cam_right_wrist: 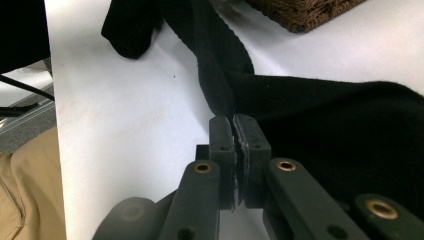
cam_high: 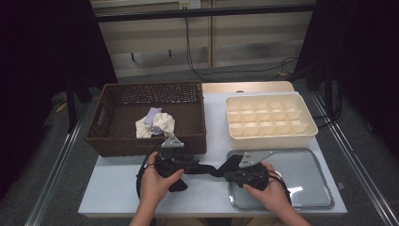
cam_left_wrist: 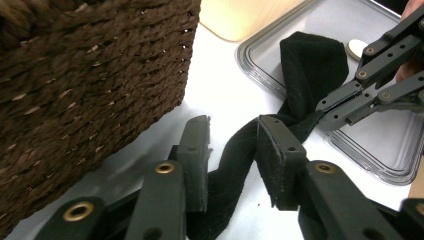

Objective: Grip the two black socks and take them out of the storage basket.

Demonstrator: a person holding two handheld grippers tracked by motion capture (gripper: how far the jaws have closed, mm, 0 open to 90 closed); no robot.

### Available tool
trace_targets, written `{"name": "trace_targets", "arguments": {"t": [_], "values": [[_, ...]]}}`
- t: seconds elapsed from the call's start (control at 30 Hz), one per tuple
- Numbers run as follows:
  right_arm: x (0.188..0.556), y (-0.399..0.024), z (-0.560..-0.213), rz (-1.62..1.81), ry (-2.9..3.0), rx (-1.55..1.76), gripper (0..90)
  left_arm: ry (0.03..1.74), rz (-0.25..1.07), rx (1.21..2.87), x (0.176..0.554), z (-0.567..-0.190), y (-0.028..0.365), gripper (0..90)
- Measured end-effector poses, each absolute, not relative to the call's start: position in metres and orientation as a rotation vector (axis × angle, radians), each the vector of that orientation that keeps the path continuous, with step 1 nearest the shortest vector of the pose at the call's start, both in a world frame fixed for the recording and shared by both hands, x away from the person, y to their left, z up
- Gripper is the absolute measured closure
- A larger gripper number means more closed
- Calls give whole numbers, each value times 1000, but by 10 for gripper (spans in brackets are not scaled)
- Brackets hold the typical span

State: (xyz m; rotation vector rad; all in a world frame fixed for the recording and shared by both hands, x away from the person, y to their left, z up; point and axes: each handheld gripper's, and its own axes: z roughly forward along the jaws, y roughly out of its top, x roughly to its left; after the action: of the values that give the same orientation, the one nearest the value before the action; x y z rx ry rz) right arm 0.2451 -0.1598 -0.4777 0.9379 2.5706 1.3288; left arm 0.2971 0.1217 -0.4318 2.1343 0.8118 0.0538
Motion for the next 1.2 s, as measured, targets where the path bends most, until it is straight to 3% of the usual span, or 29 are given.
{"name": "trace_targets", "arguments": {"t": [0.07,0.3,0.43,0.8,1.2], "values": [[246,-160,-477,1334,2564,937,868,809,53,2136,297,-432,120,601],[245,-163,-476,1325,2569,932,868,818,45,2116,298,-431,119,575],[244,-165,-477,1326,2569,934,862,822,13,2156,297,-441,115,609],[244,-171,-466,1356,2530,917,732,804,-2,2258,291,-462,106,626],[273,-207,-456,1364,2366,1076,670,845,12,2235,296,-463,118,592]]}}
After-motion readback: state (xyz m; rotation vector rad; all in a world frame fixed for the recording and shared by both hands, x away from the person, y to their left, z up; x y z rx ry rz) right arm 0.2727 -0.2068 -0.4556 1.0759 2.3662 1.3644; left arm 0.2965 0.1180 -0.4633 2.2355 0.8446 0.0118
